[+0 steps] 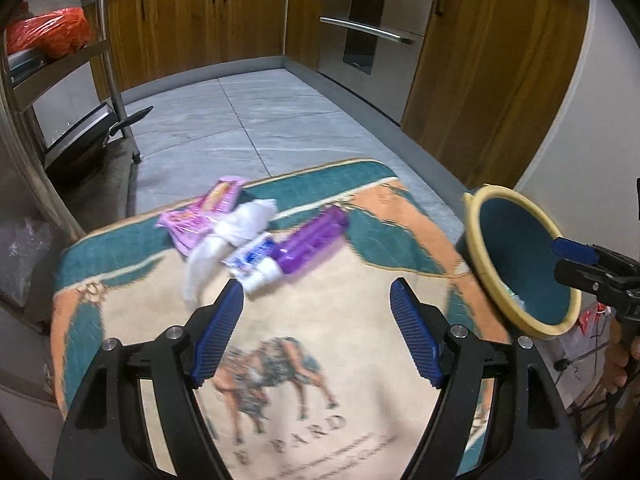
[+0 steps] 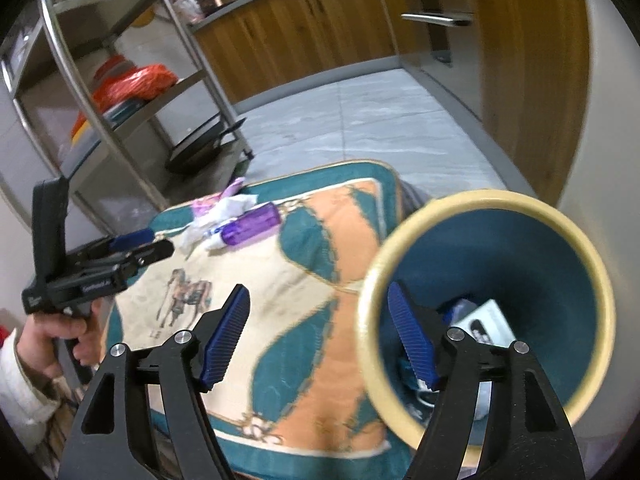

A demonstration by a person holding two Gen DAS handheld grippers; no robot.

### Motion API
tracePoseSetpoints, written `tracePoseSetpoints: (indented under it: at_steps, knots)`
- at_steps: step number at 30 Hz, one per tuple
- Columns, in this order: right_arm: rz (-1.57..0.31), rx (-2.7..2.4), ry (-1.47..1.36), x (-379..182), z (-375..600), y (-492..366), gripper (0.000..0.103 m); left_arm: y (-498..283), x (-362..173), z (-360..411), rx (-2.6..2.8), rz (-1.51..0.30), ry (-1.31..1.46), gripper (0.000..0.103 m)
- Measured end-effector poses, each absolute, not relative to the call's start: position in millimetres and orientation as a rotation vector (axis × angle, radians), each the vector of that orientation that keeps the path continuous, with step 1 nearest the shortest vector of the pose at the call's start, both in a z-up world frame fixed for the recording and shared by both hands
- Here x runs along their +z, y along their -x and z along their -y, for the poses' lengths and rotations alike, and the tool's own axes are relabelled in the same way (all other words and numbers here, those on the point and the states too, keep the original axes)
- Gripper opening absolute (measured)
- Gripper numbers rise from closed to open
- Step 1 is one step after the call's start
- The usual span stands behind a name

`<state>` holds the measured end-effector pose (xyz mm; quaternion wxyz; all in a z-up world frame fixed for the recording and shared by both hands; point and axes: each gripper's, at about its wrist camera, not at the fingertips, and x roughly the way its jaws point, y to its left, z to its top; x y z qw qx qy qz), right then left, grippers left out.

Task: Collect trash
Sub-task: 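Grasp the purple spray bottle with the left gripper while the right gripper returns to the pile, then grasp the pink snack wrapper with the right gripper and lift it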

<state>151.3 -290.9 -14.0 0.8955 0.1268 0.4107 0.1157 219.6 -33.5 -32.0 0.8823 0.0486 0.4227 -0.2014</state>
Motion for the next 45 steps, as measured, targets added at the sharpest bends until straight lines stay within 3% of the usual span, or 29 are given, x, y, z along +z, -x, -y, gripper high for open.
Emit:
tracePoseSetpoints:
  at_steps: [9,14,24,26,29,31,45]
  knots:
    - [-0.892,0.304,-0.211,-20.0,261.5,-191.1,0.075,-253.5,-52.4,38.7,-0.5,-0.876,-0.176,0.074]
    - [-0.913,0.301,-0.227,-33.7,262.0,-202.5,0.075,-278.4,-74.6,72.6,-0.536,-0.911,-0.284,0.061]
    - [-0.931,0.298,-0.25,-47.4,269.9,-215.1,0.075,-316.0,-113.6,113.2,-0.49,-1.009,-0.422,0.053]
    - [-0.932,0.297,-0.262,-49.3,271.8,-217.3,0.075,-316.4,-117.1,115.4,-0.482,-1.022,-0.445,0.047]
    - [-0.931,0.303,-0.267,-50.1,269.5,-220.7,0.075,-313.5,-116.6,111.8,-0.481,-1.039,-0.425,0.036]
    - [-0.929,0.309,-0.263,-50.0,266.0,-222.9,0.075,-309.4,-114.9,107.2,-0.493,-1.053,-0.405,0.034]
    - [-0.912,0.436,-0.371,-45.1,220.5,-285.2,0.075,-262.4,-67.7,-7.2,-0.379,-1.1,-0.041,0.033]
